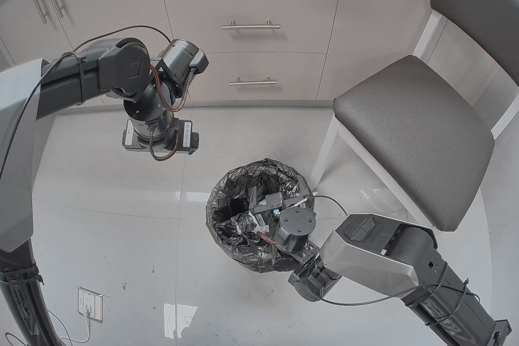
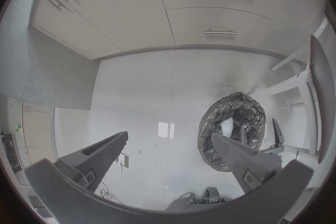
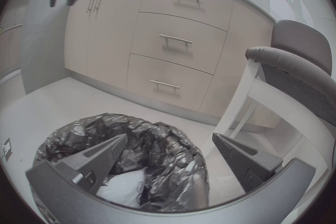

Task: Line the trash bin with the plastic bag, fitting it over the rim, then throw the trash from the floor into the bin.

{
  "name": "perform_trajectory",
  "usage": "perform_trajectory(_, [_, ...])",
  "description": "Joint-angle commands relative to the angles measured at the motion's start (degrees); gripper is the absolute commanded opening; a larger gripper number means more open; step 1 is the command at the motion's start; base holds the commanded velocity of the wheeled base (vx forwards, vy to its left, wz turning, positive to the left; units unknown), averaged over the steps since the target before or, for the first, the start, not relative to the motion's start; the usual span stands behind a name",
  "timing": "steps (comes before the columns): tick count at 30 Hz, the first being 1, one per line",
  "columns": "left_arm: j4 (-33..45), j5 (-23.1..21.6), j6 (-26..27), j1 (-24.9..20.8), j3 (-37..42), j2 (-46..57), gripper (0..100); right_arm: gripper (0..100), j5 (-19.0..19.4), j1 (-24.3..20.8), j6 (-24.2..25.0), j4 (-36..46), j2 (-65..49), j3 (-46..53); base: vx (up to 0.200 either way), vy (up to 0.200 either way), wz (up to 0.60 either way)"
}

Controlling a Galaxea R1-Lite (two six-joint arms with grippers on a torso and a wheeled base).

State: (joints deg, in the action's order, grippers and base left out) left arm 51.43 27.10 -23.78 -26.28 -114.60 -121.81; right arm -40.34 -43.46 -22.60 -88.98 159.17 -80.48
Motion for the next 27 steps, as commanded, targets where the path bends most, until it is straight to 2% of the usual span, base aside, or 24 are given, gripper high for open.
perform_trajectory(1, [0.69,0.23,-0.03,0.0,0.01,0.17,100,100,0.0,1.71,-0.07,-1.02,-1.15,-0.11,0.0,0.0,0.0])
perform_trajectory(8, [2.27,0.85,-1.09,-0.17,0.01,0.08,100,100,-0.18,0.92,0.01,-1.02,-1.06,0.68,0.0,0.0,0.0])
perform_trajectory(15, [2.27,0.76,-1.18,0.0,0.01,-0.36,100,100,-0.18,-3.74,1.68,-1.02,0.79,5.78,0.0,0.0,0.0])
perform_trajectory(27, [2.09,0.67,-1.26,0.0,0.01,-4.75,100,100,-0.09,-3.83,1.6,-1.02,4.39,5.42,0.0,0.0,0.0])
